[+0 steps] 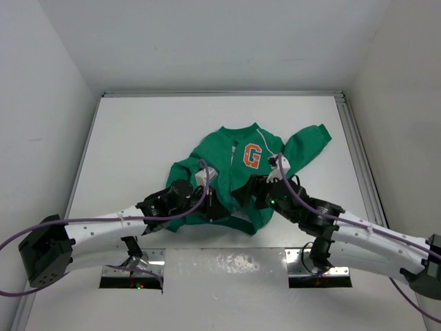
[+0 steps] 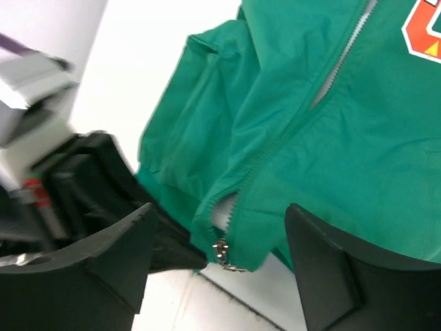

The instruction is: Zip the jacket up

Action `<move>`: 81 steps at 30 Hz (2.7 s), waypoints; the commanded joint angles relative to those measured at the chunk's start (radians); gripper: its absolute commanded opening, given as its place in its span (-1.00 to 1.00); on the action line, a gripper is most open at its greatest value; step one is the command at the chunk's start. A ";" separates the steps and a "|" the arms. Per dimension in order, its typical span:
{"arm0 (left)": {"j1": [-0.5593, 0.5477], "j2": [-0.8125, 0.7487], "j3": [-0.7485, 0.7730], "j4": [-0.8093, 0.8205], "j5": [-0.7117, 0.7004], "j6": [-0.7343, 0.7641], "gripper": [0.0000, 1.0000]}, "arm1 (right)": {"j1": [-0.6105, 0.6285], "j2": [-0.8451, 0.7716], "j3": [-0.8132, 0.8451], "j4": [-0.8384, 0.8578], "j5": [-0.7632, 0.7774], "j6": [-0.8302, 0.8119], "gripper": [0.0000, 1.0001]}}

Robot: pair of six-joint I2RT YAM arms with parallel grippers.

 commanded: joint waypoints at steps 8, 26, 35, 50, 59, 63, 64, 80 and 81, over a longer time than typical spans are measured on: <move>-0.013 0.002 -0.005 0.048 0.050 -0.008 -1.00 | -0.002 -0.180 -0.059 -0.101 -0.235 0.091 0.30; -0.014 -0.035 -0.016 0.101 0.131 -0.053 -1.00 | 0.000 -0.174 -0.352 0.332 -0.446 0.132 0.08; -0.014 -0.040 -0.019 0.097 0.148 -0.045 -1.00 | 0.000 -0.145 -0.378 0.424 -0.444 0.138 0.04; -0.014 -0.051 -0.022 0.081 0.145 -0.027 -1.00 | 0.000 -0.131 -0.401 0.456 -0.408 0.145 -0.52; -0.014 -0.035 -0.020 0.080 0.139 -0.018 -1.00 | -0.001 -0.179 -0.392 0.424 -0.403 0.156 -1.00; -0.016 -0.026 -0.011 0.045 0.119 0.007 -1.00 | -0.001 -0.183 -0.367 0.398 -0.429 0.173 -1.00; -0.016 -0.026 -0.022 0.049 0.113 0.005 -1.00 | -0.002 -0.182 -0.346 0.390 -0.443 0.176 -1.00; -0.043 0.003 -0.045 0.023 0.108 0.047 -1.00 | -0.002 -0.050 -0.281 0.533 -0.331 0.305 -1.00; -0.046 0.002 -0.047 0.019 0.105 0.054 -1.00 | -0.001 -0.047 -0.283 0.533 -0.296 0.309 -1.00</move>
